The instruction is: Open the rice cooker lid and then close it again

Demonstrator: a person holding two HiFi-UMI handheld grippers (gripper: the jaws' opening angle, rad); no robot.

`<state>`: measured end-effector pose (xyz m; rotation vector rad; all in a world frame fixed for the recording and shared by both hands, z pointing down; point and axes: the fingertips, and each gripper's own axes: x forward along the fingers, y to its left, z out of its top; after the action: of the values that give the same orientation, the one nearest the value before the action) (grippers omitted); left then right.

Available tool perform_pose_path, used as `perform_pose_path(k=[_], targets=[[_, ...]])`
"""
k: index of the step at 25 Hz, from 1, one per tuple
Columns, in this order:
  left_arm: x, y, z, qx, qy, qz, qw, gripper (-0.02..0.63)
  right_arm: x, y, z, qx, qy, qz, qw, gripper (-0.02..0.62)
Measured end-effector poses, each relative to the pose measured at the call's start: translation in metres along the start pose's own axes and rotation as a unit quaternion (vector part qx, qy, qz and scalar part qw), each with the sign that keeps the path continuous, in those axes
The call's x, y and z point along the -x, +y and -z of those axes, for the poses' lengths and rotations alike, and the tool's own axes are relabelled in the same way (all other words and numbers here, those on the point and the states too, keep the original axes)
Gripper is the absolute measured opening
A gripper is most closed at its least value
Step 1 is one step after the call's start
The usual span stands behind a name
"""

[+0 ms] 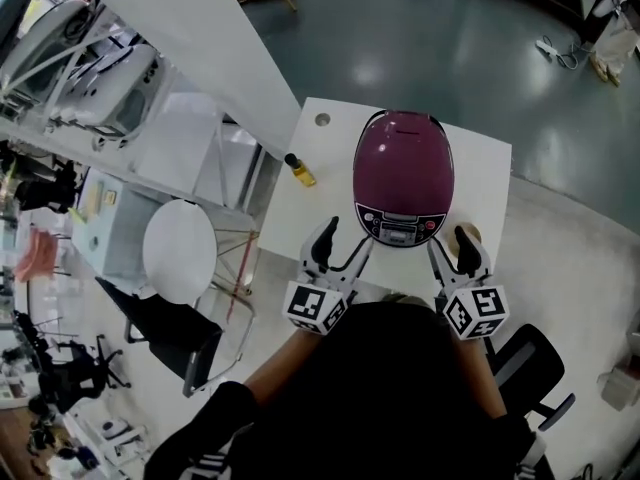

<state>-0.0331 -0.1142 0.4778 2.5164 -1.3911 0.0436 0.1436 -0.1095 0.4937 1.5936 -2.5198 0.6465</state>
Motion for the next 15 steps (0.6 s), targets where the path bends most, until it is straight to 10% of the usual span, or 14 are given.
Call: perform_pose_path(k=[15], targets=[[-0.019,0.03,-0.002,-0.002,0.011,-0.04,0.9992,0.273,-0.035,-0.021,0.009,-0.01,0.033,-0.032,0.999,0.23]])
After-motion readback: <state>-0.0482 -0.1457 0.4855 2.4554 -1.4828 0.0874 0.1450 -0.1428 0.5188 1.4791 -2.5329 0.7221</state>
